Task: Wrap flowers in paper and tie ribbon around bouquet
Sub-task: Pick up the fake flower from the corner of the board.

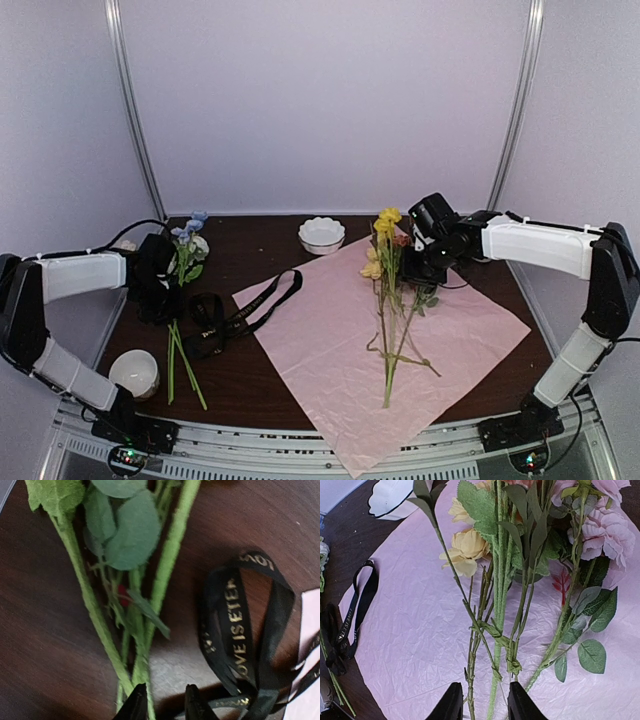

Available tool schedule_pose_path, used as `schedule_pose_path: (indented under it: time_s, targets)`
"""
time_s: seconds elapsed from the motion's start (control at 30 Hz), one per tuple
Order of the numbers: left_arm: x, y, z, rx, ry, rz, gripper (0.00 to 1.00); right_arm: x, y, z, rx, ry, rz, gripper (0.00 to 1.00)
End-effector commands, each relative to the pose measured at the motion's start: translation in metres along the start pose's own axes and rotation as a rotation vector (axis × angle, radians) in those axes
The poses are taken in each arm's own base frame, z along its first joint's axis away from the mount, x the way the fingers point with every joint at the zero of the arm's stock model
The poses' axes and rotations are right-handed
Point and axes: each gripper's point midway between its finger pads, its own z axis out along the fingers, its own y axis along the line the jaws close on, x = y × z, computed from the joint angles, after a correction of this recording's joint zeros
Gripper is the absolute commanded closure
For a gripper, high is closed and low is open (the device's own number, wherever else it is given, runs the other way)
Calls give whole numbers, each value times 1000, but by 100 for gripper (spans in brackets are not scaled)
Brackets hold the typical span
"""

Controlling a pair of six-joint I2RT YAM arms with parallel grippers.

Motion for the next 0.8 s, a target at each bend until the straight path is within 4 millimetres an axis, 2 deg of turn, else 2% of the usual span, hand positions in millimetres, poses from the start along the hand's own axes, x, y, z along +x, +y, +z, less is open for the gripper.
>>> schedule_pose_path:
  time_s: [0.0, 0.13, 0.27, 0.43, 0.57, 0.77]
  targets:
    - [13, -5, -15, 8, -53, -50, 72, -4, 3, -5, 5, -17, -22, 68]
    - [26, 5, -29, 48, -96, -77, 76, -1, 4, -4, 3, -11, -28, 68]
    - [33, 20, -22, -3, -94, -61, 77, 2, 5, -1, -2, 5, -31, 68]
    - [16, -4, -21, 48, -103, 10, 77, 1, 3, -1, 19, 11, -45, 68]
    - [5, -5, -15, 3, -107, 32, 78, 3, 0, 1, 32, 17, -51, 68]
    - [7, -10, 2, 0, -65, 53, 81, 8, -2, 6, 36, 37, -52, 68]
